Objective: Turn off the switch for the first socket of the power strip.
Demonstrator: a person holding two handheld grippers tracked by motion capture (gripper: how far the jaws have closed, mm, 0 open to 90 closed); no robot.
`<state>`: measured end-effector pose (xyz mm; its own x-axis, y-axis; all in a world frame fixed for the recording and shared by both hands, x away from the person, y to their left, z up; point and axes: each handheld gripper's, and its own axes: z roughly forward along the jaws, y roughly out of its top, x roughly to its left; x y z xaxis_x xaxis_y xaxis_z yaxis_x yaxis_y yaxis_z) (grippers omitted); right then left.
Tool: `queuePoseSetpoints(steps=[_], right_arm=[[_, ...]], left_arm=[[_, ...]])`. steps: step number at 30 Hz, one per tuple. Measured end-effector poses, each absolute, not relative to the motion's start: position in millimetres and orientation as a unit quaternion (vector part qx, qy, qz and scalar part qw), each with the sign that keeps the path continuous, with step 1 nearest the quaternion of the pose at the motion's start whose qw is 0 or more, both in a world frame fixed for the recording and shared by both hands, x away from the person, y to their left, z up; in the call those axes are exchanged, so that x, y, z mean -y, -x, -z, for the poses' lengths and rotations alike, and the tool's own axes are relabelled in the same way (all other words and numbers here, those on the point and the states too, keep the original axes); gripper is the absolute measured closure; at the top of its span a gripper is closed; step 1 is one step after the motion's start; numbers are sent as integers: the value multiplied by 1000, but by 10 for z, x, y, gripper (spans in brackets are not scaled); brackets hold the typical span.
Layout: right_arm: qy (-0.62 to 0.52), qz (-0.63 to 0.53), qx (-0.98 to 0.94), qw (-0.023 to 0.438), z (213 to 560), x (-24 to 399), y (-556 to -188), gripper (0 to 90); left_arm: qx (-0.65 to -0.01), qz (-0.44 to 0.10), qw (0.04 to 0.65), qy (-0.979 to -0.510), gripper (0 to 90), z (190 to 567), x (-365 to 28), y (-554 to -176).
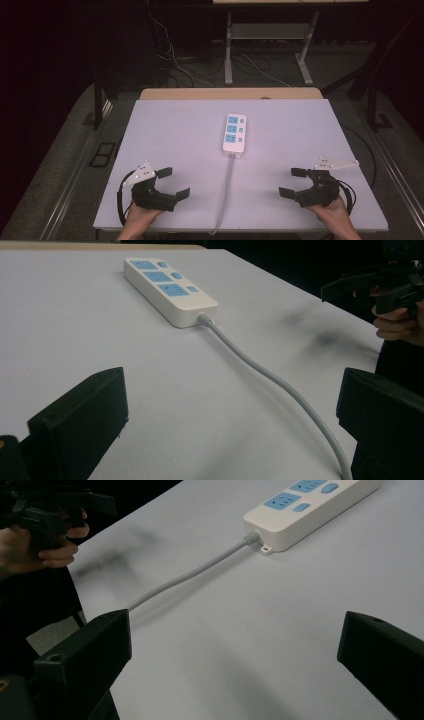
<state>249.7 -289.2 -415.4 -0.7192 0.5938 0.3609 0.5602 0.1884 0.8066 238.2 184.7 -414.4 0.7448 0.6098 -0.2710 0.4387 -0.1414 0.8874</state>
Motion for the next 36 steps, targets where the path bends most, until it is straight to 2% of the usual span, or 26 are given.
queuePoseSetpoints(steps=[36], right_arm=[[-375,-502,-779,11,4168,2890,-2505,6]], left_arm=[[-340,-65,533,-772,0,4104,-1800,-2392]])
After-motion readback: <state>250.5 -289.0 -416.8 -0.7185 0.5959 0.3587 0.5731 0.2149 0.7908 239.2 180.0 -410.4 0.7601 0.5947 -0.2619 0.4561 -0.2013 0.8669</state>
